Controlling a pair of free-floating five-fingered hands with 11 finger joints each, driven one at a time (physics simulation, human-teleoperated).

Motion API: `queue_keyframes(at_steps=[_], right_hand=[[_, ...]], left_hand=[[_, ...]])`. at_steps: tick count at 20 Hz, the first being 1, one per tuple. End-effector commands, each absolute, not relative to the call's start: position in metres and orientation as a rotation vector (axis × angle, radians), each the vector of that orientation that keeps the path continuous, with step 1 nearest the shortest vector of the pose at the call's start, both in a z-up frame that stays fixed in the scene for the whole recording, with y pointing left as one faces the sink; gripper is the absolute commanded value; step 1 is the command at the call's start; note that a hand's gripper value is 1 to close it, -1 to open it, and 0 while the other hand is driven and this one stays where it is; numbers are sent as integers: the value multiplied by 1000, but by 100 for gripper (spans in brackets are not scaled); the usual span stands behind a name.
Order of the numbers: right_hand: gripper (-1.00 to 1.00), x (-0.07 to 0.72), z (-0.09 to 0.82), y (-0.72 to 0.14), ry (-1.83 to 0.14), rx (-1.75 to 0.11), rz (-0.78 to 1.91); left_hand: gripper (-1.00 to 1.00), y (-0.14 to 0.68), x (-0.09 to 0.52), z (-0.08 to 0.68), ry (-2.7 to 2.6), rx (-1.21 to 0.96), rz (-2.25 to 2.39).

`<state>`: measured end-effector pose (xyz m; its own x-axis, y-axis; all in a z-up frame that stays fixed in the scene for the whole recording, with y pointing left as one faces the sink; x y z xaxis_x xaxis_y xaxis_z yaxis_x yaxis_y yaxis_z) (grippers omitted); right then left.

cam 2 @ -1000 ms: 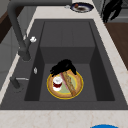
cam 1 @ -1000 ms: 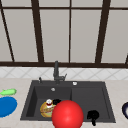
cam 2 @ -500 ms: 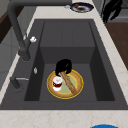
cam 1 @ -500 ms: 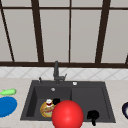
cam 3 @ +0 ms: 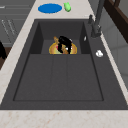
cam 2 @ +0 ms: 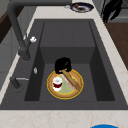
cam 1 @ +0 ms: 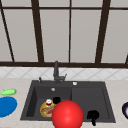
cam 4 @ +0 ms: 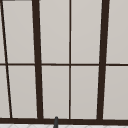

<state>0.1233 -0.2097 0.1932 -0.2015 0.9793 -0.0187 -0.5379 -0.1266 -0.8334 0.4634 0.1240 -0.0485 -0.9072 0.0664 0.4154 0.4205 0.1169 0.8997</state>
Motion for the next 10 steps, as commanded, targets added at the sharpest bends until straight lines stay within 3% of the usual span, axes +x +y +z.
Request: queue_keyframes(at_steps=[1,10], right_hand=[[0,123,193,-210,-854,-722,1621],[0,123,193,-210,-854,-722,1621]], left_hand=[[100,119,463,-38,-2133,-493,-1876],[100,112,462,-32,-2141,-456,-1852]])
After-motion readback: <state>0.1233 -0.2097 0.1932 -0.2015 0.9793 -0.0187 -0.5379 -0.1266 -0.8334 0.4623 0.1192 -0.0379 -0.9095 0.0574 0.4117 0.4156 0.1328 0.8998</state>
